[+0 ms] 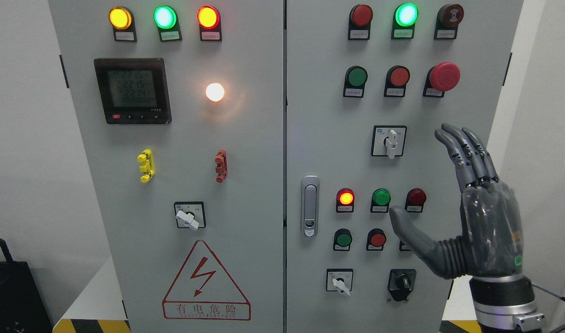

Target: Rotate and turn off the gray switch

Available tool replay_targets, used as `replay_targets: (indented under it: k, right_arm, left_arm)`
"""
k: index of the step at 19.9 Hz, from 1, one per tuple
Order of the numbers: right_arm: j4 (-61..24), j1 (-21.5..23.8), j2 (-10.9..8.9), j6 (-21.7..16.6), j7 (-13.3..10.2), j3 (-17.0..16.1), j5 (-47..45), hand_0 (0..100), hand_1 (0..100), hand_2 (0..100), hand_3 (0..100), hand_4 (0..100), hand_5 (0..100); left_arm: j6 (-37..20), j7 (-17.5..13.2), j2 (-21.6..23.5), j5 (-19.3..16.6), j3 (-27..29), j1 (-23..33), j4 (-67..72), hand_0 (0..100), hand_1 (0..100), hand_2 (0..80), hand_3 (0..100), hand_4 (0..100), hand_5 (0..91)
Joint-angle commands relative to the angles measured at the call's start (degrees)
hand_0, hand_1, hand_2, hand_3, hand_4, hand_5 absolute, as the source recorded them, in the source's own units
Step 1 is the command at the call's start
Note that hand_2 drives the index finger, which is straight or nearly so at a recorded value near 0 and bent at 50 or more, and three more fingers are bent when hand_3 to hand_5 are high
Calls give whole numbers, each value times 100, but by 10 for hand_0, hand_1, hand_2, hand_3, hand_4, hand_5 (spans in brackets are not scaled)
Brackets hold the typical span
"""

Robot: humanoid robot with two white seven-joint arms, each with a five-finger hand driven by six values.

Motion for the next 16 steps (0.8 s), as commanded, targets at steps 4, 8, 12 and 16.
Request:
replay_targets:
  k: [4,8,12,16]
  right_arm:
    - [-198,356,-76,-82,-6,-170,107,118,326,0,0,0,0]
    - [-198,365,-76,-90,-6,-161,107,136,323,0,0,0,0]
    - [-198,365,-68,-90,-6,-161,107,152,324,0,0,0,0]
    - [-198,374,-68,-90,-6,-161,107,161,324,0,0,0,0]
  left_arm:
    - [5,-3,0,-44,185,0,132,120,389,0,0,0,0]
    - [5,-3,0,-44,185,0,132,120,389,0,0,0,0]
    - [5,-3,0,-44,185,8,132,120,389,0,0,0,0]
    - [5,6,0,-44,185,0,132,120,389,0,0,0,0]
